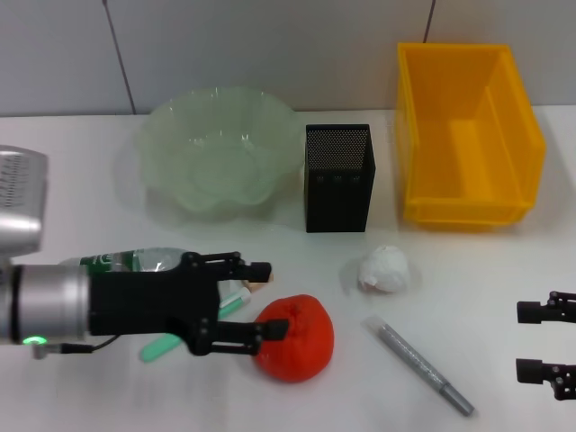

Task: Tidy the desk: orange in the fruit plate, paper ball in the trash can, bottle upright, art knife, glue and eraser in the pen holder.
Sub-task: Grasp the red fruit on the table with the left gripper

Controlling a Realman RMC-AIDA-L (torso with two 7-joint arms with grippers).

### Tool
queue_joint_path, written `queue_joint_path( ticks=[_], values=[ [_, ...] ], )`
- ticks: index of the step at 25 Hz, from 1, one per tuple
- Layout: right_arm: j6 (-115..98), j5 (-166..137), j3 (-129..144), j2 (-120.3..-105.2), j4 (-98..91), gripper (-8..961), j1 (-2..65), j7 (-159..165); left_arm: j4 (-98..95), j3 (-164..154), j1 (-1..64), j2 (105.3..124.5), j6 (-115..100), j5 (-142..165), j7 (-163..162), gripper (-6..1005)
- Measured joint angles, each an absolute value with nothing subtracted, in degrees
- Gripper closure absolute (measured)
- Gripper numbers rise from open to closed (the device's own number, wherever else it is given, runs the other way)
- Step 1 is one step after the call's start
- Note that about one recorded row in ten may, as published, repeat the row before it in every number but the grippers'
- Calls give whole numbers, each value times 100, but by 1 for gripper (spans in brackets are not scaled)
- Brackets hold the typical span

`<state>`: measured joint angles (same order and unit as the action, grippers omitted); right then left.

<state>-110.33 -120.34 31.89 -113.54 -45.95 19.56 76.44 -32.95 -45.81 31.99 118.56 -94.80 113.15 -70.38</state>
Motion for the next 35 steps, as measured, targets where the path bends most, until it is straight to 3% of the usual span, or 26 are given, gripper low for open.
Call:
queue_joint_path(
  ticks=[29,35],
  values=[
    [-11021,-12050,3194,-11465,-4599,166,2027,7594,-1130,-4598,3621,11918,-7394,10809,-5305,199],
    [-11021,-12047,3171,-11465,-4597,166,2021,7615,-1167,-4625,3539,11907,-7398,10846,-5286,310]
  ],
)
